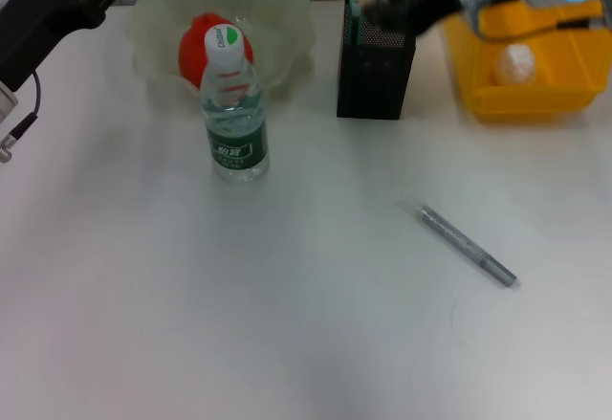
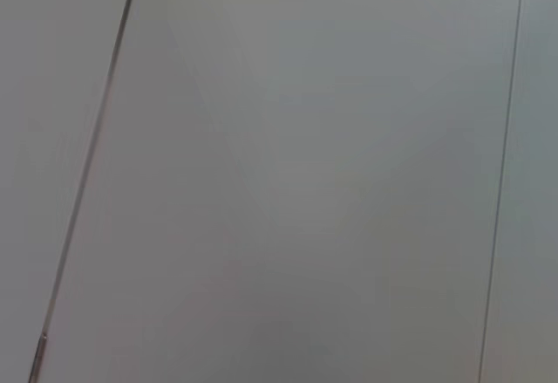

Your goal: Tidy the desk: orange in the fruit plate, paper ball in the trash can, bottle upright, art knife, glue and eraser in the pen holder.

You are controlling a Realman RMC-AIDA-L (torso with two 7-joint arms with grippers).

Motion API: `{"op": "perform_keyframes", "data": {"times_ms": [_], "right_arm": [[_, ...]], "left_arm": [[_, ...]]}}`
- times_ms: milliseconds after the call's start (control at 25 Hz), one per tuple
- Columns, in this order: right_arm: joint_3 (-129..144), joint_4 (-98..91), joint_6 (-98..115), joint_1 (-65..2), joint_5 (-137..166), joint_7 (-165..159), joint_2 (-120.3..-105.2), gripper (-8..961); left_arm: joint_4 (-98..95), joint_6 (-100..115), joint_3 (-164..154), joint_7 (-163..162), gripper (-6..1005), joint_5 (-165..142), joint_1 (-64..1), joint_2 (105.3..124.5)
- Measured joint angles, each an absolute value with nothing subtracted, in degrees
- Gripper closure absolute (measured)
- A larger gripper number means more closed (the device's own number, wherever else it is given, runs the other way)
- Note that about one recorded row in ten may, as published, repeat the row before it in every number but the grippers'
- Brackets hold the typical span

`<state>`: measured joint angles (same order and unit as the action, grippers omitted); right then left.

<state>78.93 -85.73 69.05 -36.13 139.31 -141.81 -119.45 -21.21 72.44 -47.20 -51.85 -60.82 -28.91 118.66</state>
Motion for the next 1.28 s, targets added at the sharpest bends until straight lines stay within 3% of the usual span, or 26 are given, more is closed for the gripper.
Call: {"op": "perform_keyframes", "data": {"times_ms": [400, 1280], "right_arm": [[68.72, -65.5, 67.39, -52.01, 148.84, -143.9, -119.1, 693], [69.02, -53.25, 63.8, -57.08, 151.88, -143.33, -119.09, 682]], "left_arm": [[-21.24, 72.43, -47.44, -52.26, 373, -60.82, -29.3, 118.58], [-21.27, 72.42, -47.54, -51.95, 373, -60.82, -29.27, 118.56]]}}
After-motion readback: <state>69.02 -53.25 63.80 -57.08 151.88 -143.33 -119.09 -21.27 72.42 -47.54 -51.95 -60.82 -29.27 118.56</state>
